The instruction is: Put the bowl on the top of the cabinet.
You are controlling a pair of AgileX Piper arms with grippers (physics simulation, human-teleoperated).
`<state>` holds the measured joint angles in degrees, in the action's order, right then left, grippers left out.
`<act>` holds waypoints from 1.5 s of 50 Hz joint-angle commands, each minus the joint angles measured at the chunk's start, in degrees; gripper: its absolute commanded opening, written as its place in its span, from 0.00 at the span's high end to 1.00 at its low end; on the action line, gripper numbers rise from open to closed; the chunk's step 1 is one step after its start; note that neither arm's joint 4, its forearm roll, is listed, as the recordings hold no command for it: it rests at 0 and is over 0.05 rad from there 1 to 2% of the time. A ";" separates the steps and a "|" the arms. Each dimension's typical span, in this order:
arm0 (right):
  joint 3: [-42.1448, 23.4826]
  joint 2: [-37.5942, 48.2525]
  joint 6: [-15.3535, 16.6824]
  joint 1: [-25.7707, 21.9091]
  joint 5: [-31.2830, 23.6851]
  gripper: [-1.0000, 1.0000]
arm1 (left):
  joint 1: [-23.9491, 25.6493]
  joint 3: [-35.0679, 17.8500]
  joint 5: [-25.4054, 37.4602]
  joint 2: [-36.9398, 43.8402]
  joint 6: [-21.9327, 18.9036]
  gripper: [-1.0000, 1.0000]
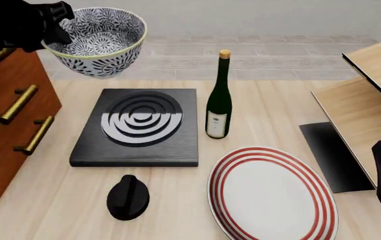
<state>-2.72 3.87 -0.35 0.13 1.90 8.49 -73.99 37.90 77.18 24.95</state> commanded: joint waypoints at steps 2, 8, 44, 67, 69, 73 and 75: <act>0.32 0.74 -0.12 0.01 1.05 0.00 | -3.23 -4.87 2.52 0.93 -0.46 1.00; -0.48 -0.22 -0.19 0.03 -0.72 0.00 | -4.90 -7.11 4.07 0.83 -0.58 1.00; 0.03 -0.76 -0.28 -0.06 -0.72 0.00 | -17.79 -13.78 9.71 -1.75 0.95 1.00; -0.48 -0.15 -0.31 -0.14 -0.73 0.00 | -23.54 -17.87 12.11 -0.50 2.04 1.00; -0.32 0.18 -0.32 -0.14 -0.28 0.00 | -24.88 -18.27 12.34 -0.44 2.10 1.00; -0.49 0.20 -0.26 -0.23 -0.44 0.00 | -26.02 -18.30 12.29 -0.06 2.65 1.00; -0.23 0.16 -0.27 -0.21 -0.22 0.00 | -26.29 -18.23 12.28 0.03 2.96 1.00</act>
<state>-3.12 3.84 -0.65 -0.03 1.37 -15.02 -91.10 49.80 76.83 27.38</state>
